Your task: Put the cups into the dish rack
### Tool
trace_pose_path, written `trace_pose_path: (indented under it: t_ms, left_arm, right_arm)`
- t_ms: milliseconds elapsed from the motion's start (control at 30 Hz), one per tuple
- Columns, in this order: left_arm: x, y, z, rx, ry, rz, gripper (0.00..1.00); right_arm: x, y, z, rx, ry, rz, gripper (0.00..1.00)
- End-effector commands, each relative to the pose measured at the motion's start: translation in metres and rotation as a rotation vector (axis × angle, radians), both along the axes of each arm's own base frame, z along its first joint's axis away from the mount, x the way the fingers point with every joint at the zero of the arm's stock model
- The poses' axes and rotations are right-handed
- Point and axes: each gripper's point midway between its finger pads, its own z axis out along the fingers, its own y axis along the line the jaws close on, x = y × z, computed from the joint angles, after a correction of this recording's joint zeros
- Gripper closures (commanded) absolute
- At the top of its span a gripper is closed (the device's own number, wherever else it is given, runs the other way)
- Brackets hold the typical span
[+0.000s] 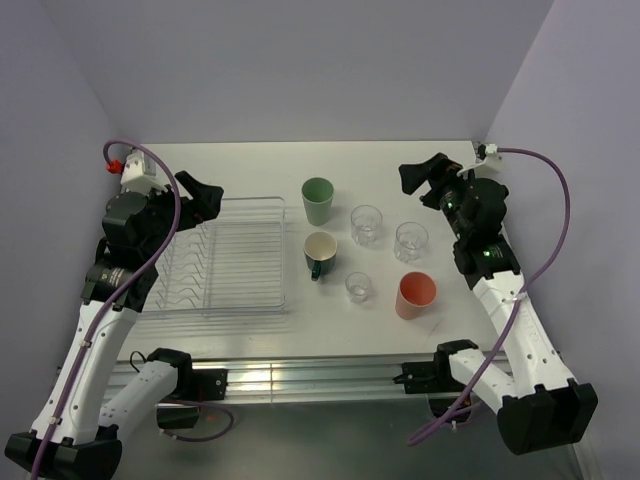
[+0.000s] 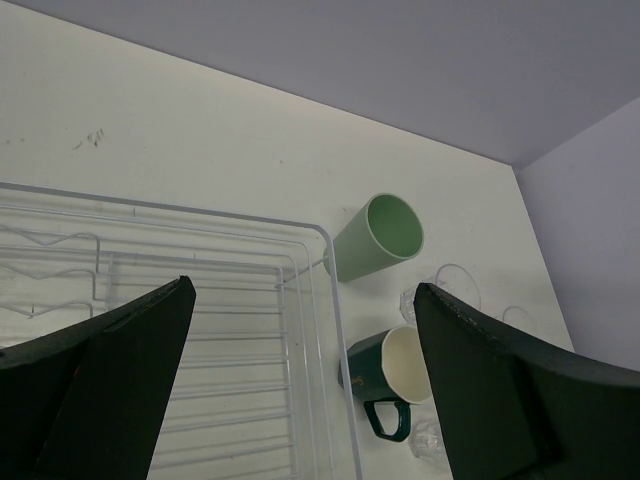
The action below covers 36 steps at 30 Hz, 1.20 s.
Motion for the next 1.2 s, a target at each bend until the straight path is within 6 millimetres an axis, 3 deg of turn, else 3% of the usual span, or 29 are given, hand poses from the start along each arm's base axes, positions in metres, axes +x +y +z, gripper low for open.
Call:
trace_pose_path:
  t_ms: [0,100,167,200,233,267,333,367,433,567,600,667,833,1167]
  left_arm:
    - [0.000,-0.001,0.018,-0.004,-0.060,-0.015,0.01]
    - [0.002,-0.002,0.016,-0.003,-0.051,-0.018,0.01]
    - [0.003,-0.003,0.014,0.000,-0.039,-0.018,0.01]
    - [0.003,-0.003,0.015,-0.001,-0.040,-0.019,0.01]
    - [0.003,-0.003,0.014,0.000,-0.039,-0.018,0.01]
    - [0.003,-0.003,0.014,0.000,-0.041,-0.018,0.01]
    - [0.003,-0.002,0.014,0.000,-0.041,-0.016,0.01]
    - [0.003,-0.002,0.014,-0.001,-0.039,-0.014,0.01]
    - [0.004,-0.002,0.013,-0.002,-0.034,-0.014,0.01]
    - [0.004,-0.003,0.012,-0.002,-0.031,-0.019,0.01]
    - [0.004,-0.004,0.011,-0.001,-0.028,-0.020,0.01]
    - [0.005,-0.003,0.011,-0.001,-0.026,-0.019,0.01]
    - [0.006,-0.004,0.009,-0.001,-0.020,-0.022,0.01]
    - [0.008,-0.006,0.005,-0.003,-0.007,-0.027,0.01]
  right_arm:
    - [0.003,0.014,0.024,-0.029,-0.044,0.081,0.01]
    - [0.013,0.025,0.020,-0.061,0.004,0.102,0.06]
    - [0.022,0.046,0.006,-0.117,0.065,0.137,0.08]
    - [0.024,0.053,0.012,-0.140,0.075,0.141,0.09]
    - [0.030,0.068,0.000,-0.194,0.108,0.139,0.10]
    - [0.033,0.077,0.008,-0.216,0.100,0.141,0.11]
    - [0.040,0.102,-0.015,-0.288,0.168,0.173,0.15]
    - [0.043,0.111,-0.009,-0.301,0.173,0.186,0.19]
    - [0.054,0.128,-0.031,-0.352,0.230,0.211,0.25]
    - [0.066,0.161,-0.044,-0.412,0.259,0.250,0.32]
    - [0.070,0.167,-0.057,-0.429,0.286,0.258,0.33]
    - [0.075,0.176,-0.057,-0.443,0.284,0.271,0.34]
    - [0.082,0.204,-0.083,-0.508,0.322,0.319,0.35]
    - [0.093,0.233,-0.112,-0.575,0.361,0.360,0.38]
